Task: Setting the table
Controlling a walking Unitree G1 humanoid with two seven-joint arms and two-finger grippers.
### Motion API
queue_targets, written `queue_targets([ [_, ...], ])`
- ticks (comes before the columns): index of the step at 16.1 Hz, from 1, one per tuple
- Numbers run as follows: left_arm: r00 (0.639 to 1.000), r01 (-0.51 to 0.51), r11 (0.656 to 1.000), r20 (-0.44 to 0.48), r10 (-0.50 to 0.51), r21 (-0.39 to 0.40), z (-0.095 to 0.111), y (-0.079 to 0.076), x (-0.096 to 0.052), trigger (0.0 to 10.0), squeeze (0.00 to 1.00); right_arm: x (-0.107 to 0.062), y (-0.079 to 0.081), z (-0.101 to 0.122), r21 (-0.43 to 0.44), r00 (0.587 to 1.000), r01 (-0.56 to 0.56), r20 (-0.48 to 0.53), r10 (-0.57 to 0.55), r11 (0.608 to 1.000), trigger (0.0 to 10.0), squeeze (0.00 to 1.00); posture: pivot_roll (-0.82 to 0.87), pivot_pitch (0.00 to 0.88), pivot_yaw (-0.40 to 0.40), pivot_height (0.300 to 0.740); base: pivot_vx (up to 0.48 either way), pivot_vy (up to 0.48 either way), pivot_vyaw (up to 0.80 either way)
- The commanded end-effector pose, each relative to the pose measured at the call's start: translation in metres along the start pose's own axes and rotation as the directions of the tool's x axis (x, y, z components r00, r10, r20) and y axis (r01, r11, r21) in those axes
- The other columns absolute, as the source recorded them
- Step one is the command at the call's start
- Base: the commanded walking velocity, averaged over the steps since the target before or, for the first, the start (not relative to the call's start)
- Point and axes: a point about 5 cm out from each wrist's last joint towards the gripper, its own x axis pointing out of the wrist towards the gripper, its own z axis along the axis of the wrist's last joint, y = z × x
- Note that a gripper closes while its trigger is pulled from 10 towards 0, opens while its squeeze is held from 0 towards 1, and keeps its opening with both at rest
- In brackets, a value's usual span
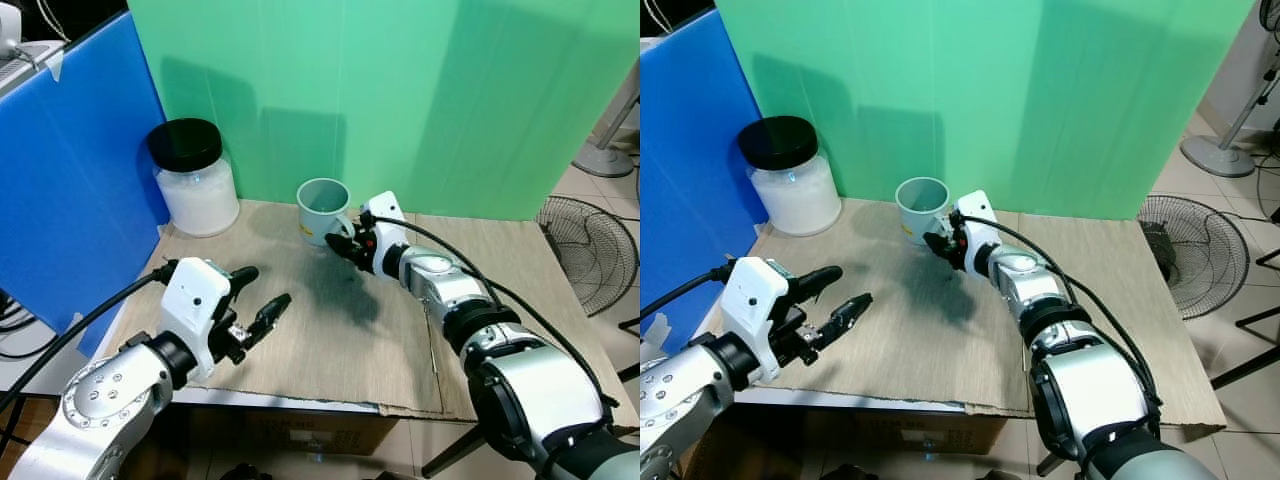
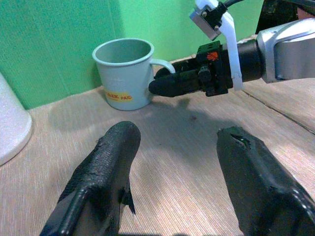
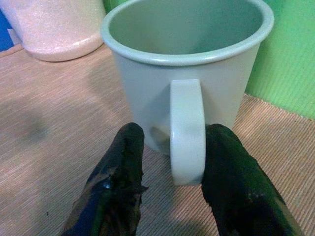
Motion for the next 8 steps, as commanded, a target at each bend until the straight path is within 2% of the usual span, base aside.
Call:
queue_targets([
  [1,1.000,0.012,1.000,-0.010,-0.012,-0.001,-0.0004,-0.0011,0.0008,10.0,0.00,0.0024,0.0002,0.0080,-0.002,1.000,0.007,0.017,-0.007,1.000,0.0,0.00,0.02,0.026,0.005,0.740,0.000,0.000,0.00],
  [8,1.000,0.010,1.000,-0.013,-0.010,0.002,-0.0009,-0.0013,0.0017,10.0,0.00,0.0025,-0.0010,0.0079,-0.002,0.999,0.034,0.017,-0.034,0.999,0.0,0.00,0.02,0.015,0.003,0.740,0.000,0.000,0.00],
])
